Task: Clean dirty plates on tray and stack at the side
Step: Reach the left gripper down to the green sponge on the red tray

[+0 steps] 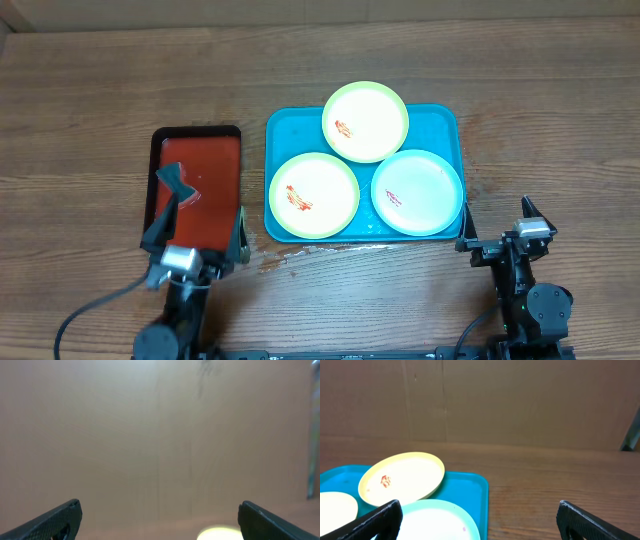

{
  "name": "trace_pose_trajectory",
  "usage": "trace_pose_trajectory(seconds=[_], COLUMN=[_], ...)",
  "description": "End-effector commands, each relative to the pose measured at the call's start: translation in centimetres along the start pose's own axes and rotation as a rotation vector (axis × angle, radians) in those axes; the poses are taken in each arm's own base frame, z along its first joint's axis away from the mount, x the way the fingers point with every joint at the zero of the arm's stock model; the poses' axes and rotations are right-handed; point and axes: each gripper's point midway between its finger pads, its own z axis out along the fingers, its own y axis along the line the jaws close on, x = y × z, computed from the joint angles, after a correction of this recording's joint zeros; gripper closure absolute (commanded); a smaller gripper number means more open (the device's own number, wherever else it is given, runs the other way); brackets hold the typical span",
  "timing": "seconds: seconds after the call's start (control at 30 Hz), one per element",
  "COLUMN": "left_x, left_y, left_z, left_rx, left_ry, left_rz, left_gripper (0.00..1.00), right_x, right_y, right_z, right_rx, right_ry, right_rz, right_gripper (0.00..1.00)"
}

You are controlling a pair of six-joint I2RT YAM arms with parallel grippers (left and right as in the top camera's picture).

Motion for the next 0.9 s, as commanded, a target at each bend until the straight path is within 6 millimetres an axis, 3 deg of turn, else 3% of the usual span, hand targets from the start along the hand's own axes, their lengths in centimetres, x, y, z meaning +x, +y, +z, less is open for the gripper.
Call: trace_pose_trajectory(seconds=[0.0,0.1,0.23,0.37,0.43,0.5,0.57,0.6,0.8,0.87], left_x=[-3.0,-4.6,-4.3,-2.8,-1.7,-0.5,1.4,3.5,9.6,11.5], left_y=[-1.2,0.6,2.6,0.8,0.8,2.2,5.0,7.7,8.0,9.9], left_z=[0.0,1.0,3.5,7.3,8.5,9.7,10.2,9.8,9.5,8.3], left_rx=[0.059,-0.047,-0.127,0.041,0.070,0.020,-0.143,-0.331,-0.342,-0.518], left_ry=[-0.084,-0.009,0.261,0.522,0.625,0.698,0.821,0.948,1.248,1.298], left_rz=[0.094,0.112,0.101,0.058,0.021,0.032,-0.052,-0.167,-0.307,-0.345], left_gripper=[0.00,0.00,0.00,0.00,0.00,0.00,0.00,0.00,0.00,0.00], right_x=[0.2,0.2,0.2,0.2,0.2,0.2,0.2,0.2,0.2,0.2], right_y=[-0.1,-0.1,-0.1,-0.1,-0.1,-0.1,-0.1,-0.1,-0.1,-0.1], right_z=[0.0,0.0,0.0,0.0,0.0,0.0,0.0,0.0,0.0,0.0], right_rx=[0.002,0.002,0.002,0.002,0.002,0.002,0.002,0.002,0.002,0.002], right_ry=[-0.005,-0.005,-0.005,-0.005,-0.005,-0.005,-0.005,-0.005,-0.005,-0.005], right_rz=[-0.004,-0.004,-0.004,-0.004,-0.004,-0.004,-0.004,-0.004,-0.005,-0.004], right_gripper=[0.00,0.00,0.00,0.00,0.00,0.00,0.00,0.00,0.00,0.00])
